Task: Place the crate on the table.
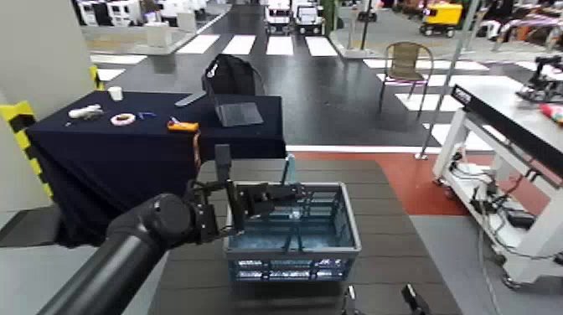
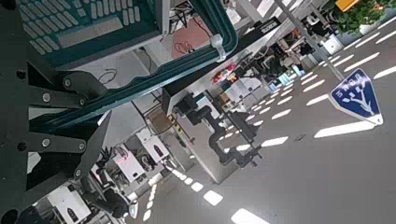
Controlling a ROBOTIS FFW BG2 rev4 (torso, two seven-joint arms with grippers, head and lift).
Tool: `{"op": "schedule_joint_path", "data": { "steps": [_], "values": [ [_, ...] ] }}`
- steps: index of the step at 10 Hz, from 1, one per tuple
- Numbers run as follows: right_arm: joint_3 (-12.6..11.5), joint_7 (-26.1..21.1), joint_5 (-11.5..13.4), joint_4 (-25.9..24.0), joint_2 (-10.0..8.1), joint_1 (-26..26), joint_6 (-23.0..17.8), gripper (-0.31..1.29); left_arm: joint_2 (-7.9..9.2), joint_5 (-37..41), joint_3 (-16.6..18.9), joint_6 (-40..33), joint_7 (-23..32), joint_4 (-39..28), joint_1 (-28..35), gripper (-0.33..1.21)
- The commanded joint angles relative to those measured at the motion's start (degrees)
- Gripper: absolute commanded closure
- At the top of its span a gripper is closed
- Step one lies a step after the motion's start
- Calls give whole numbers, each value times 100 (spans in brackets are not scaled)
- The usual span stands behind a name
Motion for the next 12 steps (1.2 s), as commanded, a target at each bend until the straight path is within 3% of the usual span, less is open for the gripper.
{"op": "schedule_joint_path", "data": {
  "steps": [1, 5, 9, 10, 12],
  "values": [
    [37, 0, -27, 20, -9, -30, -17, 13, -131, 5, -123, -190, -18, 581, -275, 119],
    [63, 0, -27, 37, -27, -47, -26, 13, -298, 5, -308, -348, -158, 1398, -565, 119],
    [81, 9, -35, 37, -18, -56, -26, 13, -325, 5, -290, -348, -167, 1512, -582, 119],
    [81, 0, -35, 37, -27, -56, -26, 13, -334, 5, -290, -365, -176, 1512, -573, 111],
    [89, 0, -35, 37, -27, -56, -26, 13, -334, 5, -299, -400, -193, 1512, -565, 70]
  ]
}}
